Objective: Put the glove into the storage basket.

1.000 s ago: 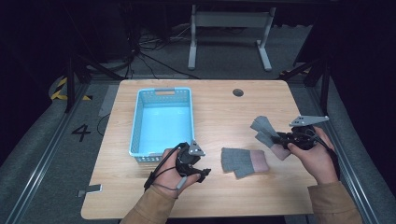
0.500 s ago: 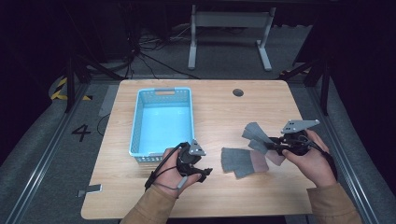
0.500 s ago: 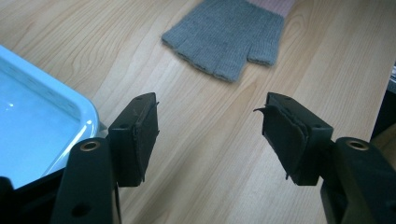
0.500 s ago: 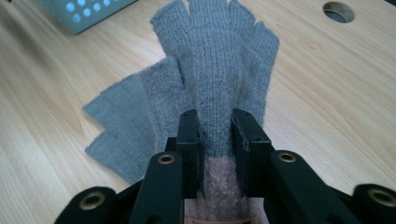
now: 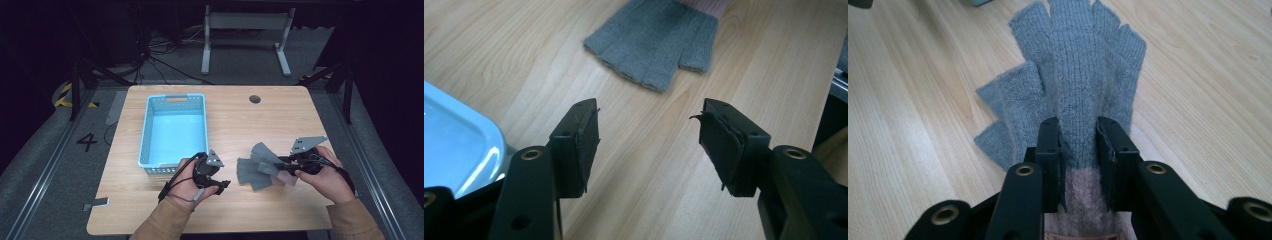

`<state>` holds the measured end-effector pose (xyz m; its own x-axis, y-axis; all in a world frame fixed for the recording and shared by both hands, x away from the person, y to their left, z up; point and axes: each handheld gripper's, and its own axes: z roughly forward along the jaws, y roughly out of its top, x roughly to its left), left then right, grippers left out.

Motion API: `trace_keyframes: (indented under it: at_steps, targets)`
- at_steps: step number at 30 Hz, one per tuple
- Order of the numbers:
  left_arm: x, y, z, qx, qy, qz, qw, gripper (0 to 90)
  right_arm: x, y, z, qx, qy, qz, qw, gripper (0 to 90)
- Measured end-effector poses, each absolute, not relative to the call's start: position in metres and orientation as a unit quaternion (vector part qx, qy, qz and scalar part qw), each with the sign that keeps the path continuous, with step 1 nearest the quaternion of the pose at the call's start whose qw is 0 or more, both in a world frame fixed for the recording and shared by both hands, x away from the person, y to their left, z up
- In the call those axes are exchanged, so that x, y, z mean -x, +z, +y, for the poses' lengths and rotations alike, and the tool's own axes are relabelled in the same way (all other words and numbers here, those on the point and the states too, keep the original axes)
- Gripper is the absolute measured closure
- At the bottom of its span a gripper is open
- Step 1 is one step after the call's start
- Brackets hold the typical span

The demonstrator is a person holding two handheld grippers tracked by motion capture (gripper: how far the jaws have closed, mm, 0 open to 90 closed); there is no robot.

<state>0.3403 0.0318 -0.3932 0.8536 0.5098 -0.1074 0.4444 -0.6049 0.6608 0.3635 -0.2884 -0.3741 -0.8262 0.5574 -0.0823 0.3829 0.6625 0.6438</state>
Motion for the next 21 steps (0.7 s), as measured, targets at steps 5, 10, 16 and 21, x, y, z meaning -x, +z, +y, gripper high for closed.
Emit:
trace_keyframes:
  at_steps: [5,10,16,21]
  targets:
    - [-0.341,-0.395,0.029,-0.894,0.041,0.266,0.359,42.8,-0.364,-0.381,-0.285,-0.246,0.314,0.908,0.13,73.6]
    - [-0.341,-0.4,0.025,-0.9,0.045,0.249,0.354,43.3,-0.366,-0.392,-0.281,-0.231,0.307,0.914,0.126,73.2]
    - [-0.343,-0.404,0.02,-0.911,0.043,0.225,0.342,49.5,-0.367,-0.402,-0.277,-0.211,0.298,0.923,0.124,73.2]
    - [-0.343,-0.407,0.016,-0.92,0.03,0.217,0.324,55.8,-0.367,-0.409,-0.273,-0.196,0.293,0.928,0.119,73.0]
